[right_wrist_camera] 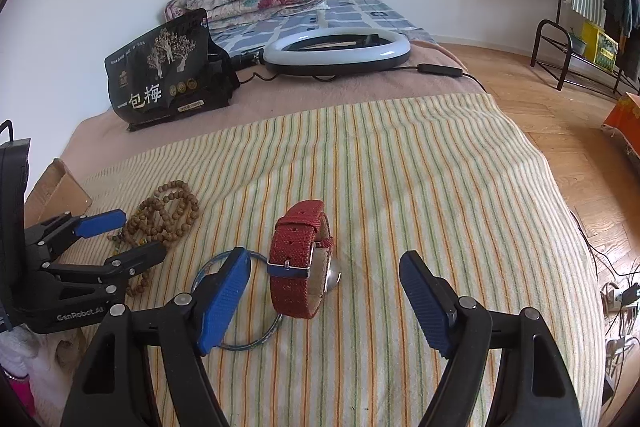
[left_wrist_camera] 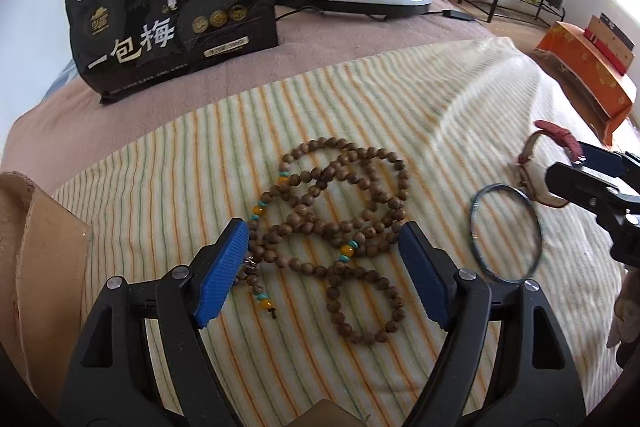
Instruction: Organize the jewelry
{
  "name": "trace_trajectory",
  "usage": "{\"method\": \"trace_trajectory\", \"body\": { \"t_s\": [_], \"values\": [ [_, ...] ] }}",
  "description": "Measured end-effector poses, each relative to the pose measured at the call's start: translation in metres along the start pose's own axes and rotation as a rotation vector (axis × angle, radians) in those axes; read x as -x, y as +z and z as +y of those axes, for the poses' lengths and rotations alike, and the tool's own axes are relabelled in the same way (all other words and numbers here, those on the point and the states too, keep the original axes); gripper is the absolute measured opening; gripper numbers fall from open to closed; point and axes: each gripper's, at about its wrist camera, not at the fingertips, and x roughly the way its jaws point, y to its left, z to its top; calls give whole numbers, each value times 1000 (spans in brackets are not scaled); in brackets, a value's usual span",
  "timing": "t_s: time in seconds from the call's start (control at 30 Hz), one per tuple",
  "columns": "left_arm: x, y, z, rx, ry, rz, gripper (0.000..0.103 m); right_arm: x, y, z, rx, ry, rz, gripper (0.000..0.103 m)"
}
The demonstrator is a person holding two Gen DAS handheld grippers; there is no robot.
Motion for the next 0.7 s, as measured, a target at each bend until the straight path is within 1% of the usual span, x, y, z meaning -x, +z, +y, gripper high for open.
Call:
{"method": "trace_trajectory", "body": {
  "t_s": [0.1,0.3,0.37,0.4,0.43,0.47,0.5,0.53,0.57,0.6,0.63,0.7],
  "values": [
    [-8,-1,10,45,-33,26,80,-4,1,2,5,-1,5,79],
    [-8,0,11,40,-44,12,80,-15,5,6,26,-7,24,71],
    [-8,-1,10,34,-53,5,72,-18,6,6,29,-8,29,66],
    [-8,-1,10,30,-55,1,69,-20,7,7,30,-7,33,60],
    [-8,0,9,25,-58,0,63,-22,7,7,31,-4,38,56],
    [-8,0,8,20,-60,-3,55,-23,7,8,32,-2,42,53],
    [-8,1,7,16,-63,-5,52,-25,7,8,34,-2,47,47],
    [-8,2,6,14,-64,-8,44,-26,7,9,36,-1,52,38],
    [-8,2,6,12,-65,-11,34,-28,7,9,39,4,58,35],
    [-8,2,5,14,-68,-13,30,-28,7,10,41,6,61,31],
    [-8,3,6,18,-72,-14,22,-29,6,10,41,7,61,27],
    [-7,4,7,26,-81,-17,20,-27,6,9,38,15,54,19]
  ]
}}
